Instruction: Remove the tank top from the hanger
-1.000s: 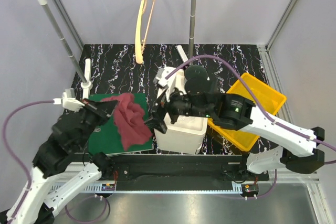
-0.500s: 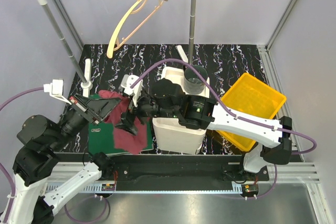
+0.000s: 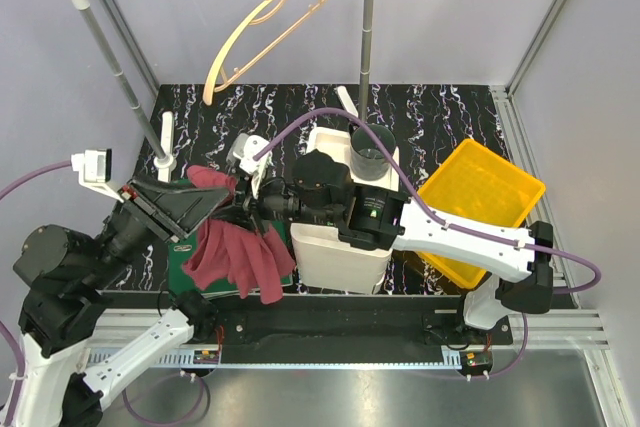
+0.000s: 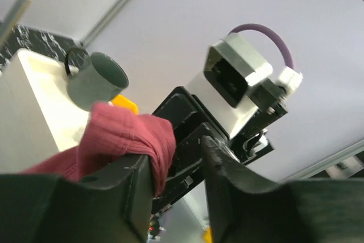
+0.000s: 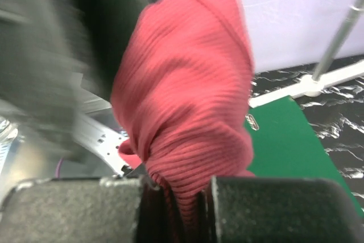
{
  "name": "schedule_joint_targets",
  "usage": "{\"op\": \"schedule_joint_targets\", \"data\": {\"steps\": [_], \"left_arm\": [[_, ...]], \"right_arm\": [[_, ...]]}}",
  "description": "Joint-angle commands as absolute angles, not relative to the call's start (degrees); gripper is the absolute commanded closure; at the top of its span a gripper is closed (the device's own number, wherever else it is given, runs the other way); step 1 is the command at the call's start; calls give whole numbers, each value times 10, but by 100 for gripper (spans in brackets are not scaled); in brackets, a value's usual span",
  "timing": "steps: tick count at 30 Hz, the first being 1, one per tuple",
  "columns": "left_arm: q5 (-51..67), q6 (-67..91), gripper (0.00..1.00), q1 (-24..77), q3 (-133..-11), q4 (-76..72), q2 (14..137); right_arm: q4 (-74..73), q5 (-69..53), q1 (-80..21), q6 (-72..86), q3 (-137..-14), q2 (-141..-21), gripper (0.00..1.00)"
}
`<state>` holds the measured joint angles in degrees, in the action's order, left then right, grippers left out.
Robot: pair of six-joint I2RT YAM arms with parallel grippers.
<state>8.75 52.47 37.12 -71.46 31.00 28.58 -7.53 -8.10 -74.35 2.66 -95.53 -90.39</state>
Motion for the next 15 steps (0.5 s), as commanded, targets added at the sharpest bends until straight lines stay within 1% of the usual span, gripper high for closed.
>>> {"op": "schedule_joint_targets", "data": {"steps": [1,2,5,8,9,11,13,15], "left_arm": [[91,483,47,371,-737,256,258],[75,469,35,370,-733,255,250],[44,435,23,370,-719,256,212],[12,425,23,370,-698,272,183],[8,423,23,371,-693,277,179],[6,417,23,370,-678,289,174],[11,414,23,371,-665,290,170],[10,413,23,371,-642,290,166]], "right_arm": [[-60,-3,-742,19,-988,-874,100],[-79,21,-735,15,-1009,-873,100],[-119,64,-713,8,-1055,-867,100],[-155,95,-672,3,-1102,-858,100],[-162,101,-641,-13,-1113,-853,100],[-185,115,-603,-12,-1151,-848,100],[-199,126,-543,-4,-1185,-840,100],[-210,148,-514,-8,-1208,-839,100]]}}
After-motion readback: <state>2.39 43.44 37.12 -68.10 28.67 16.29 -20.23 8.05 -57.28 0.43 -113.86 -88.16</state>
